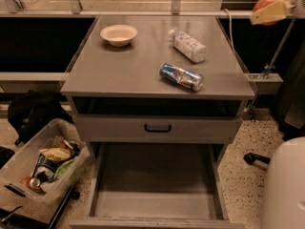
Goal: Place apple into middle drawer
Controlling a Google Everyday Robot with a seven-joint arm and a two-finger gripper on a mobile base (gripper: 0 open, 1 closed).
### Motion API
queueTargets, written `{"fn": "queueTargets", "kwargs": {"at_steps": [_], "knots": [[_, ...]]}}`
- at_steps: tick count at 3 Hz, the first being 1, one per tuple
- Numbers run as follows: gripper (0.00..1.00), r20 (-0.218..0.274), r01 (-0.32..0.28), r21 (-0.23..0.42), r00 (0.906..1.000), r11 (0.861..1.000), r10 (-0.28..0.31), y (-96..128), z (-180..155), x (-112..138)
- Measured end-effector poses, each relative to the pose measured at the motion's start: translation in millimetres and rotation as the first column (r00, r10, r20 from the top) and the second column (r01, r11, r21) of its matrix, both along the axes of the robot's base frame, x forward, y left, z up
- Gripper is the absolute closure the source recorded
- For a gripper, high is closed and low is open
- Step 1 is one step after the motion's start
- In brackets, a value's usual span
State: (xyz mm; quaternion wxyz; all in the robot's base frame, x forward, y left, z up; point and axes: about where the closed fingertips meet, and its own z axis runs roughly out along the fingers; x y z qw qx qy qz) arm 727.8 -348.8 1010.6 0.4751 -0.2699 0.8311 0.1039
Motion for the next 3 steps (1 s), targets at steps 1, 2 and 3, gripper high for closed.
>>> {"fn": "queueTargets", "kwargs": {"at_steps": [1, 2, 3], "knots": [[1.00, 0.034, 0.029, -0.009, 0.9990, 1.000, -0.029, -15.1, 45.1, -35.2], [1.00, 0.033, 0.029, -0.008, 0.9991, 1.000, -0.029, -14.9, 44.7, -35.0], [1.00, -0.003, 0.013, -0.010, 0.9999, 1.000, -0.013, -8.5, 32.6, -33.5]]}}
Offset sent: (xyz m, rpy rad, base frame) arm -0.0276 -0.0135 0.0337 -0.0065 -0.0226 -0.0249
